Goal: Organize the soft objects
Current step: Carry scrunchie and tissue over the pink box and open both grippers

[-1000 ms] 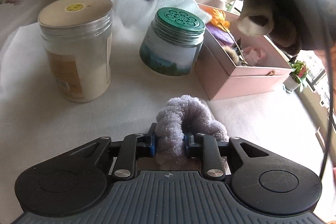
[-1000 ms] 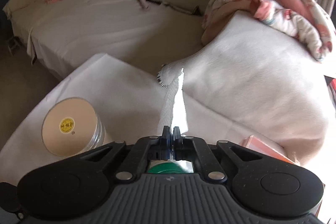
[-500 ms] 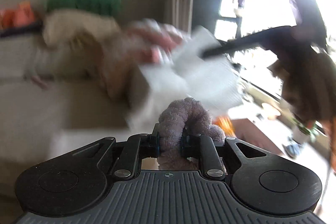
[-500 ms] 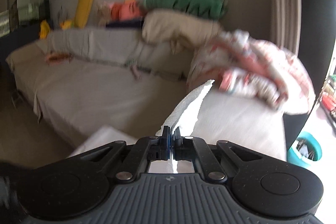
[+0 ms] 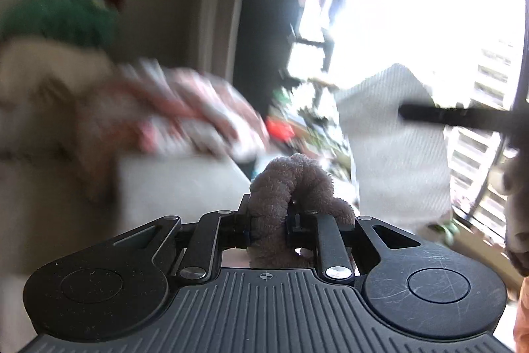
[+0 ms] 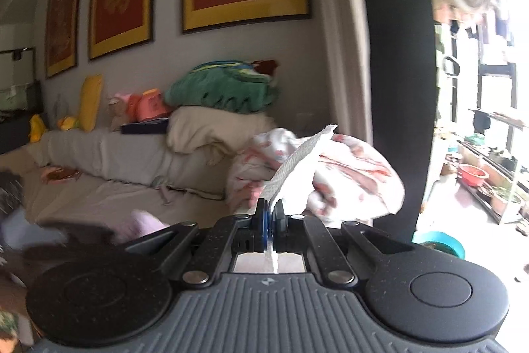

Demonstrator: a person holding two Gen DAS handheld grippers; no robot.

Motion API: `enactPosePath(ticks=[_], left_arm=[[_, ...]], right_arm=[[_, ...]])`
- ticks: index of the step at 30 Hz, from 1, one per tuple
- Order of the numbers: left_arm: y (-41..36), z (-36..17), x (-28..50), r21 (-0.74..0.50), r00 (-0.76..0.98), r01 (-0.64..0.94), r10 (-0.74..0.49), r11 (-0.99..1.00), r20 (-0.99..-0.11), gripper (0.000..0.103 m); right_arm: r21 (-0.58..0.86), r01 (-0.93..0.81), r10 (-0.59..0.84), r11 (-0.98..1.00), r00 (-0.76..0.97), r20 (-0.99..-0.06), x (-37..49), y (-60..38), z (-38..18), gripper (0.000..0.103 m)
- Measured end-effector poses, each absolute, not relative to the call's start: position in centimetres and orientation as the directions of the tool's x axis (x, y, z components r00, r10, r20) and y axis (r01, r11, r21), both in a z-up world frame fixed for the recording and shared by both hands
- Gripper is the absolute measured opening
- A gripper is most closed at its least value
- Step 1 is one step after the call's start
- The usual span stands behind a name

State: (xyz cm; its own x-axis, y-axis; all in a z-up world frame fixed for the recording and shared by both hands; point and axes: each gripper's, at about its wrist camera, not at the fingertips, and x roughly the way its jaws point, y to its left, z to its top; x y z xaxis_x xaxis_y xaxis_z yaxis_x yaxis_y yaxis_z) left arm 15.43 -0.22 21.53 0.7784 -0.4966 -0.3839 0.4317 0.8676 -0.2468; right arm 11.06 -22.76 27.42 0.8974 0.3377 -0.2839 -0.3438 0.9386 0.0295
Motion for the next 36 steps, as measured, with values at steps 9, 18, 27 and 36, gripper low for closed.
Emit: enactPosePath(ticks=[9, 18, 27, 36], left_arm=[[-6.5, 10.3, 20.1, -0.24, 0.565, 0.411, -0.453, 0.879, -0.69, 0.024], [-7.1, 10.8, 18.2, -0.088, 0.547, 0.535, -0.424, 0.84, -0.722, 0.024], [-8.7, 9.2, 16.7, 0.137, 0.644, 0.629, -0.415, 0.765, -0.643, 0.026], [-4.7, 12.2, 16.6, -0.03, 0.68, 0.535, -0.452, 0.844, -0.578, 0.026]], right_arm=[[0.049, -0.296, 0.289, 0.954, 0.859, -0.423, 14.3, -25.0, 19.6, 0.002], [0.151, -0.334, 0.364, 0.93, 0.801, -0.476, 17.0, -22.8, 14.7, 0.002], [0.267, -0.423, 0.498, 0.866, 0.679, -0.539, 15.9, -22.6, 11.6, 0.002], [0.352, -0.315, 0.471, 0.882, 0.544, -0.694, 17.8, -22.9, 3.5, 0.002]])
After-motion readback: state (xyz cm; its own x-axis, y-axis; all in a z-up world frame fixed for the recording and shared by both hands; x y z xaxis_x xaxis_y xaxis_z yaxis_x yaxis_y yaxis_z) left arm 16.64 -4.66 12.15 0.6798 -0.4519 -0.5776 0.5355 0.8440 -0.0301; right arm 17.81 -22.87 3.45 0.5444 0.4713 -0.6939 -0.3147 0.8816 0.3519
